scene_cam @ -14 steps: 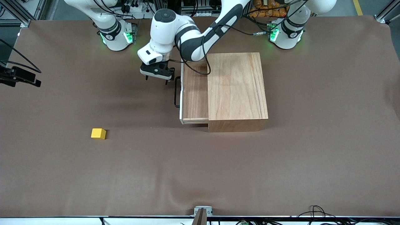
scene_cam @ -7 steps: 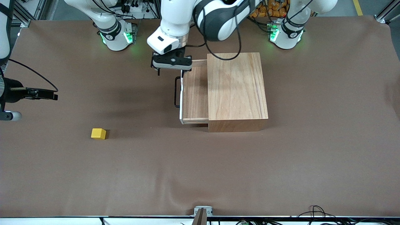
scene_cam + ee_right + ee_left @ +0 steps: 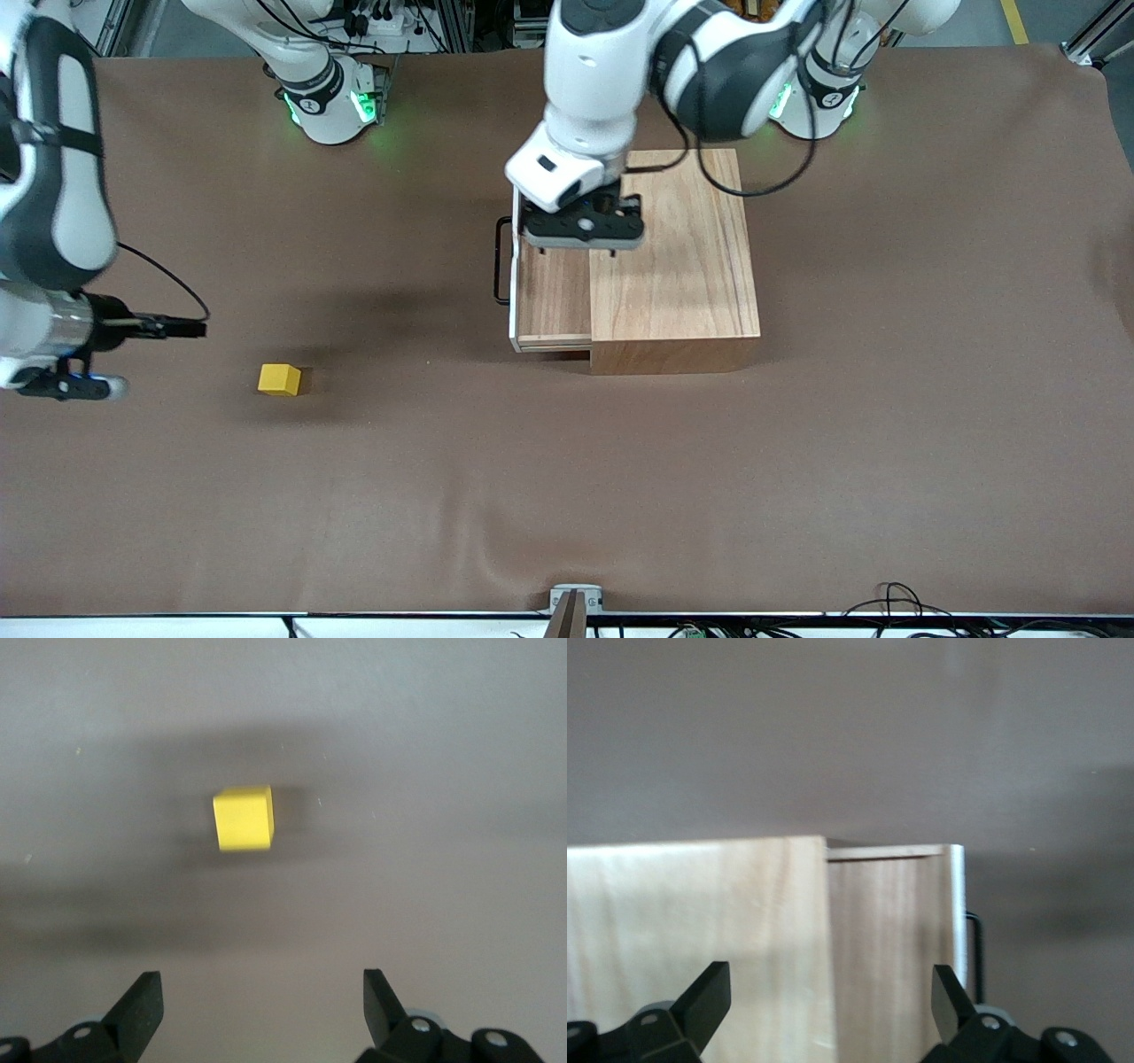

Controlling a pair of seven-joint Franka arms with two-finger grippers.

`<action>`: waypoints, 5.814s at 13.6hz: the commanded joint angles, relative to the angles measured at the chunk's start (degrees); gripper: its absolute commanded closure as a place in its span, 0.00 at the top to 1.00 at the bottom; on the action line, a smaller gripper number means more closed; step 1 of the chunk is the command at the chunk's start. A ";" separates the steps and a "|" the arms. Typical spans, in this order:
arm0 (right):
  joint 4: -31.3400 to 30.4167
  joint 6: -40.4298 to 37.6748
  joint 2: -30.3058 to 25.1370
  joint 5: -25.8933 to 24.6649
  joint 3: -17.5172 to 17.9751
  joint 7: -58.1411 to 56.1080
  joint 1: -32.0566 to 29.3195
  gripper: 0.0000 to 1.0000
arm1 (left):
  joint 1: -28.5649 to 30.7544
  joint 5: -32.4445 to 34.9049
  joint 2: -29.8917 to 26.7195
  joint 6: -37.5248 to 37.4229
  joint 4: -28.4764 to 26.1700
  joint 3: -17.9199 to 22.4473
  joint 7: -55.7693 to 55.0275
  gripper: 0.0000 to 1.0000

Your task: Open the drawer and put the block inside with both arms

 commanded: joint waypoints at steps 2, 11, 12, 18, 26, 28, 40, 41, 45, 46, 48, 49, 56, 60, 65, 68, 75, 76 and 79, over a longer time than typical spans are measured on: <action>-10.14 15.00 -0.06 0.32 -0.03 -0.53 2.20 1.00 | 7.34 -3.40 -3.87 -4.37 -1.68 -0.89 9.17 1.00; -11.74 28.75 9.09 3.65 0.05 -8.26 1.41 1.00 | 32.65 -7.54 -8.97 -15.80 -1.59 -5.35 34.76 1.00; -11.65 28.75 9.44 4.79 0.05 -8.26 1.50 1.00 | 35.55 -7.02 -9.94 -16.33 -1.59 -7.11 35.65 1.00; -11.74 29.54 11.37 7.88 0.05 -8.79 2.91 1.00 | 39.97 -2.44 -18.28 -23.10 -5.89 -3.62 36.01 1.00; -11.65 29.89 13.05 7.79 -0.03 -10.28 2.47 0.09 | 36.72 -3.85 -27.59 -25.91 -9.31 6.76 34.60 1.00; -11.65 28.93 12.53 7.79 -0.03 -10.46 2.56 0.01 | 36.72 -3.41 -27.79 -25.13 -9.94 7.10 36.26 1.00; 5.04 -6.22 -0.93 6.56 0.05 -8.46 9.22 0.03 | 37.25 -3.76 -27.61 -21.96 -13.28 9.04 41.11 1.00; 5.49 -6.41 -1.01 6.56 0.05 -5.39 12.20 0.03 | 37.25 -3.59 -27.44 -21.87 -13.11 9.04 41.98 1.00; 5.58 -3.26 -1.02 7.26 0.05 4.89 23.36 0.03 | 37.25 -3.67 -27.35 -21.87 -13.11 8.95 42.25 1.00; 5.58 -2.02 -0.84 7.35 0.05 8.40 25.91 0.03 | 37.25 -3.67 -27.26 -21.87 -13.11 8.95 42.25 1.00; 5.49 0.70 -0.49 7.35 0.14 15.69 31.01 0.03 | 37.16 -3.67 -27.35 -21.87 -13.11 8.95 42.25 1.00; 5.40 1.84 -0.23 7.35 0.14 19.12 33.38 0.03 | 36.99 -3.67 -27.35 -21.87 -13.11 8.95 42.16 1.00; 4.88 10.73 3.73 8.23 0.14 32.59 46.49 0.04 | 36.81 -3.67 -27.35 -21.87 -13.02 8.78 42.25 1.00; 3.56 10.82 4.35 12.35 0.14 32.87 48.26 0.32 | 36.90 -3.67 -27.35 -21.87 -13.02 8.87 42.34 1.00; 3.56 10.21 3.65 12.01 -0.03 32.61 48.18 1.00 | 36.90 -3.93 -27.44 -21.87 -12.84 8.87 42.16 1.00; 3.82 7.58 0.76 11.75 -1.26 31.91 44.59 1.00 | 36.81 -4.37 -27.44 -21.96 -12.84 8.95 42.16 1.00; 3.56 -3.32 -8.21 5.78 -1.35 19.45 26.23 1.00 | 36.81 -4.46 -27.44 -22.39 -12.49 8.78 42.25 1.00; 3.47 -4.81 -9.87 4.38 -1.44 17.07 23.85 1.00 | 36.81 -4.38 -27.44 -22.57 -12.49 8.78 42.25 1.00; 3.56 -9.99 -14.36 3.22 -1.09 9.78 15.33 1.00 | 36.63 -4.37 -27.35 -22.66 -12.40 8.78 42.16 1.00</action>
